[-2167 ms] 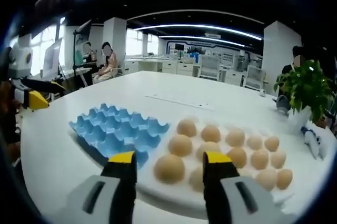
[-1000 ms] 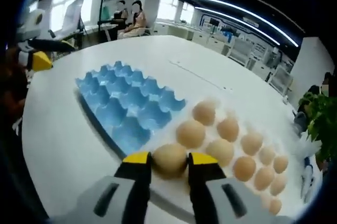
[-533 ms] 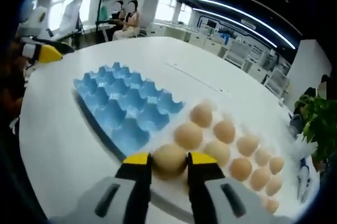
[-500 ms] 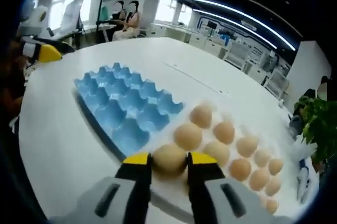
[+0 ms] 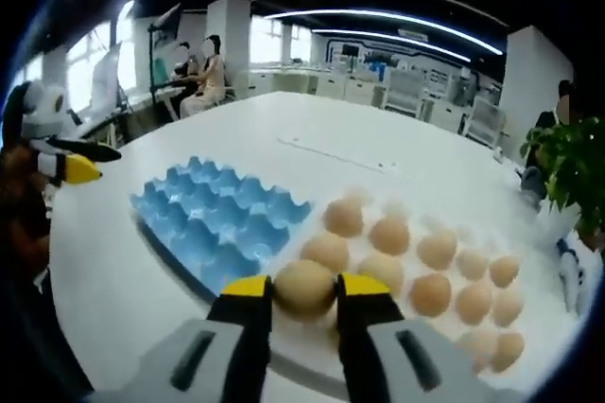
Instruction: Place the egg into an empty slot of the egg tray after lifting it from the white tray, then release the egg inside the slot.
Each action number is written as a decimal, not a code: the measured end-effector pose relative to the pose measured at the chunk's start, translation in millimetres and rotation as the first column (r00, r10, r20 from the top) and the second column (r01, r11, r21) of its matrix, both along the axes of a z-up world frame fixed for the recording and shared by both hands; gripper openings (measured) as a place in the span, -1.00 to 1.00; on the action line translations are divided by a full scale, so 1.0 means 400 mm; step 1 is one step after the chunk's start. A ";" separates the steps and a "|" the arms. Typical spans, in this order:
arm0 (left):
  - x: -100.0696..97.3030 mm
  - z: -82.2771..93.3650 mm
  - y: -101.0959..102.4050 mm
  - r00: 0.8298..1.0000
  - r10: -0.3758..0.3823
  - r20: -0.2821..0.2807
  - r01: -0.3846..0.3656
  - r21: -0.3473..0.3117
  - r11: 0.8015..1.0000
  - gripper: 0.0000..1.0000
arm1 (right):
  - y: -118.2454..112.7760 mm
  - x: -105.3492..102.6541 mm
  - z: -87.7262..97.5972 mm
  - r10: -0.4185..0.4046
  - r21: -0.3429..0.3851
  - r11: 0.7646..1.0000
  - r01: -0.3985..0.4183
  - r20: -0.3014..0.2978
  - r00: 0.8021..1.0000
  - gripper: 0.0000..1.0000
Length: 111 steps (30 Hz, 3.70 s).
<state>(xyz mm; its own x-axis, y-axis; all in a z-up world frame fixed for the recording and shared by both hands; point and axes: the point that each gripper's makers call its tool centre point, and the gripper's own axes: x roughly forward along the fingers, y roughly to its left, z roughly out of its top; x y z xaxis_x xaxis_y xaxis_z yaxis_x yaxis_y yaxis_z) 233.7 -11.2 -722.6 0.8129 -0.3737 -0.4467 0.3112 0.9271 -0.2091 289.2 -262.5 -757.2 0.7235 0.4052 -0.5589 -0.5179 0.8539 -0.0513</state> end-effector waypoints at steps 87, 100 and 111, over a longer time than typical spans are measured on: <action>-0.035 -0.059 0.000 0.962 -0.271 0.028 0.256 0.243 0.936 0.48 | 0.334 -0.077 0.035 0.214 0.322 0.920 -0.224 0.067 0.975 -0.48; -0.035 -0.051 -0.008 0.959 -0.282 0.040 0.264 0.250 0.932 0.46 | 0.075 -0.038 0.058 -0.129 0.344 0.935 0.089 0.096 0.987 -0.48; -0.045 -0.054 -0.019 0.958 -0.287 0.023 0.274 0.243 0.931 0.43 | -0.103 -0.023 0.032 -0.327 0.206 0.932 0.297 0.129 0.936 -0.48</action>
<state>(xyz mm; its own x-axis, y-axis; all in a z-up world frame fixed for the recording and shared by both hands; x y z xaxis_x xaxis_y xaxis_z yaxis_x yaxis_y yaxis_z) 215.7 -18.6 -744.2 0.7167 -0.4803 -0.5056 0.5707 0.8206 0.0295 279.9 -303.8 -744.3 0.9027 0.2279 -0.3651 -0.2218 0.9733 0.0591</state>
